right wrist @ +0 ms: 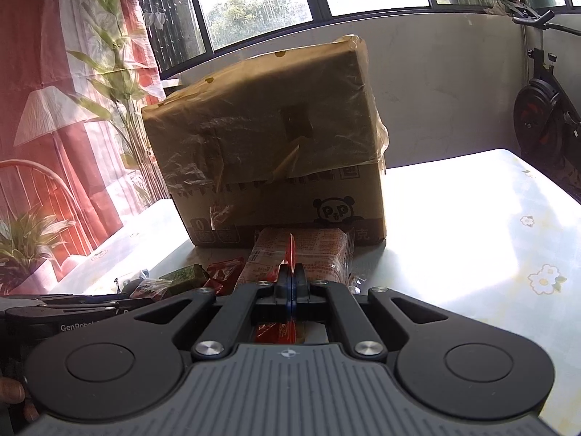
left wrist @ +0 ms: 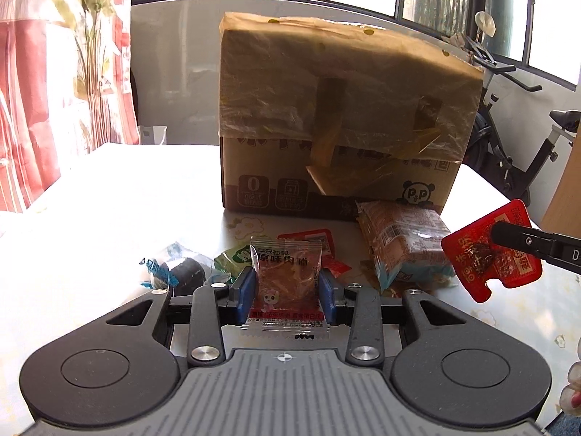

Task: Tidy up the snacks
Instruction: 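Carry jerky packet with left tool while right tool carries red sachet over box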

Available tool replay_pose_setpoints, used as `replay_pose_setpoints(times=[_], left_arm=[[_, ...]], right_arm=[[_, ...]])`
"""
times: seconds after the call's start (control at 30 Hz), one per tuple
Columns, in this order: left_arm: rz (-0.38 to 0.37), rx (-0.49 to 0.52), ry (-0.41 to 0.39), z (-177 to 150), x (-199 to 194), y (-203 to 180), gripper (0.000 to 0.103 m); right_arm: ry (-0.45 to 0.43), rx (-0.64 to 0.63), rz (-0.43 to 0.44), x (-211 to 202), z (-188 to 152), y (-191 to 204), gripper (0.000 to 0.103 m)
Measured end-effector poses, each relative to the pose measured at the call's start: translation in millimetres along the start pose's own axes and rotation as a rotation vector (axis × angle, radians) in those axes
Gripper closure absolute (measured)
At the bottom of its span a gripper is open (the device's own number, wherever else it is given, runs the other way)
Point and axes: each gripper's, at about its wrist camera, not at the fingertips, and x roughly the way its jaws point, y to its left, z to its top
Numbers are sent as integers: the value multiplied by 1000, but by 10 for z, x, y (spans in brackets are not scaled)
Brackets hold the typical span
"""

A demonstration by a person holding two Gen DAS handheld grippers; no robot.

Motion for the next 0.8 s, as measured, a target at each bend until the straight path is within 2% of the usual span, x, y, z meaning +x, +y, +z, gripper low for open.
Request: replay_pose_setpoints(times=[0.17, 0.37, 0.57, 0.67, 0.8], left_arm=[[-21, 35, -140, 515, -197, 29, 64], [-67, 57, -262, 1297, -189, 8, 64], [-128, 65, -313, 1981, 165, -205, 63], [-135, 76, -289, 2171, 449, -360, 63], [-163, 87, -258, 2226, 786, -504, 63]], right_arm=[[-98, -10, 32, -65, 449, -6, 103], [-230, -44, 73, 64, 1230, -1, 103], [-294, -144, 39, 486, 1886, 122, 103], [-274, -158, 3, 775, 2063, 141, 102], [-230, -123, -29, 1039, 2100, 74, 102]])
